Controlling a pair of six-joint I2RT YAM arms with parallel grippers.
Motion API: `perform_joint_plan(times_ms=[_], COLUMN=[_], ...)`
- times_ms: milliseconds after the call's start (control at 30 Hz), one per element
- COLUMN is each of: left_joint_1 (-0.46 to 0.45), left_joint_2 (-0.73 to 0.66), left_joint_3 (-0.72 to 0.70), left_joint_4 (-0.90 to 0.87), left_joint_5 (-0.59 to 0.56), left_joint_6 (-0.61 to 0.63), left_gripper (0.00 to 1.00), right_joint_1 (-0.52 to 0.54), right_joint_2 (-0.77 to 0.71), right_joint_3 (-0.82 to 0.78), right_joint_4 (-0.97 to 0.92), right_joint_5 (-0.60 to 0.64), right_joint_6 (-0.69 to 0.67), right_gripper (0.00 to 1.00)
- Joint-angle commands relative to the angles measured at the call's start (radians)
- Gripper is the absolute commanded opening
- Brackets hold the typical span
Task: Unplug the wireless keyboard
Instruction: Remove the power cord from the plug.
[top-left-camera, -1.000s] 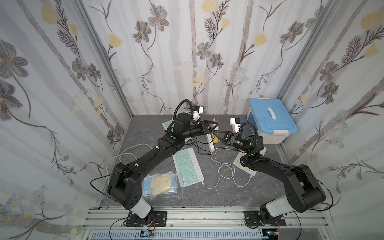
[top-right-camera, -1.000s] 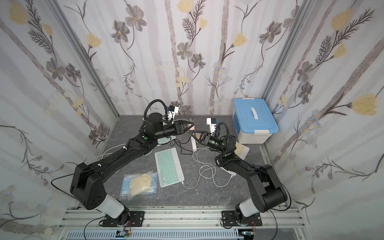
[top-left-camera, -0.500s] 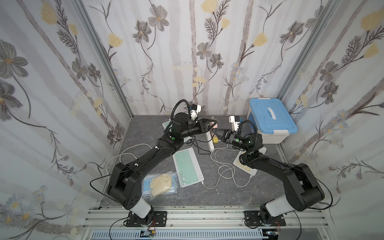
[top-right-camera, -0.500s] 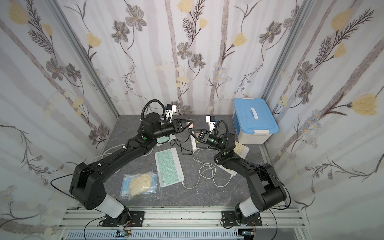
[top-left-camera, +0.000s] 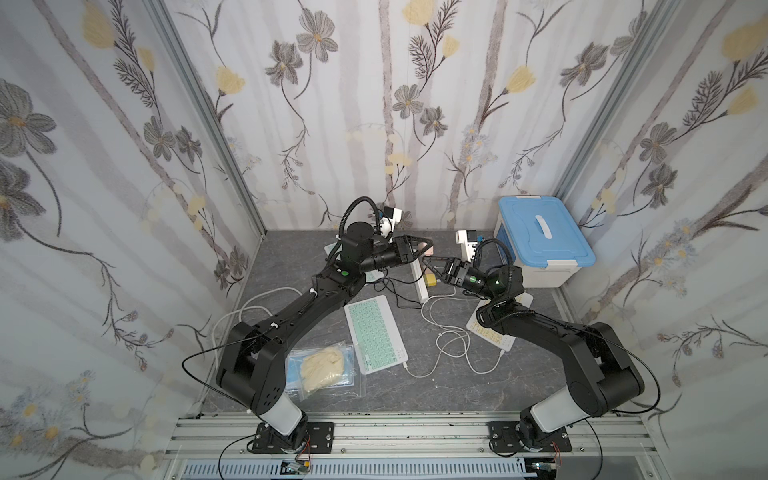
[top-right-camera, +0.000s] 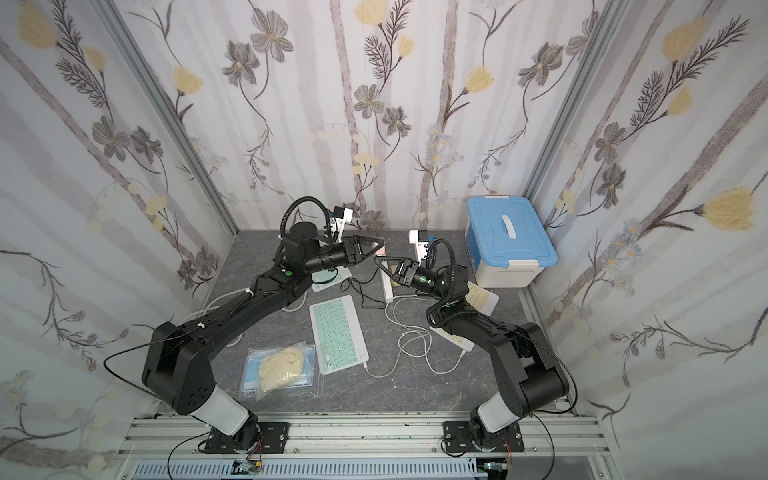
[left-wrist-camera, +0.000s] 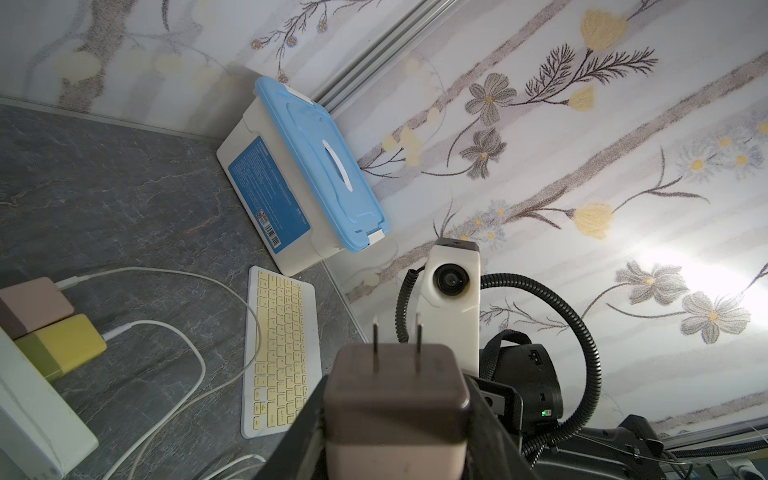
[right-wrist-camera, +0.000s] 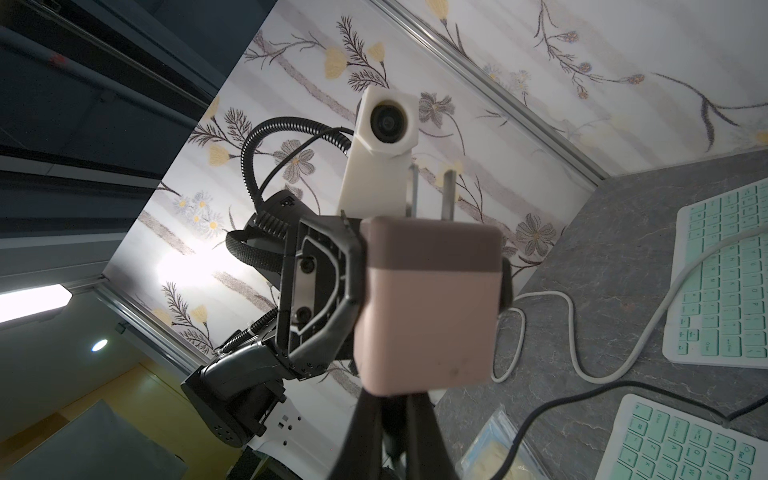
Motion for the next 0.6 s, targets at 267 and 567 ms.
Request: perform_joint_plan(times_ms=[267, 567], left_joint_1=[0.01, 0.011], left_joint_2=[-0.029, -0.034], left_joint_3=[-0.011, 0.041], left_joint_4=[0.082, -0.065], left_joint_5=[-0.055, -0.033], left_joint_6=[-0.021, 0.038], left_gripper=[0.0, 0.0], right_joint_1=[0.016, 0.01], right_joint_2=[0.034, 0.022], right_joint_3=[0.012, 0.059], right_joint_4=[0.054, -0.106], right_joint_5=[-0.151, -0.206], right_joint_6=[-0.026, -0.14], right_gripper=[0.0, 0.0])
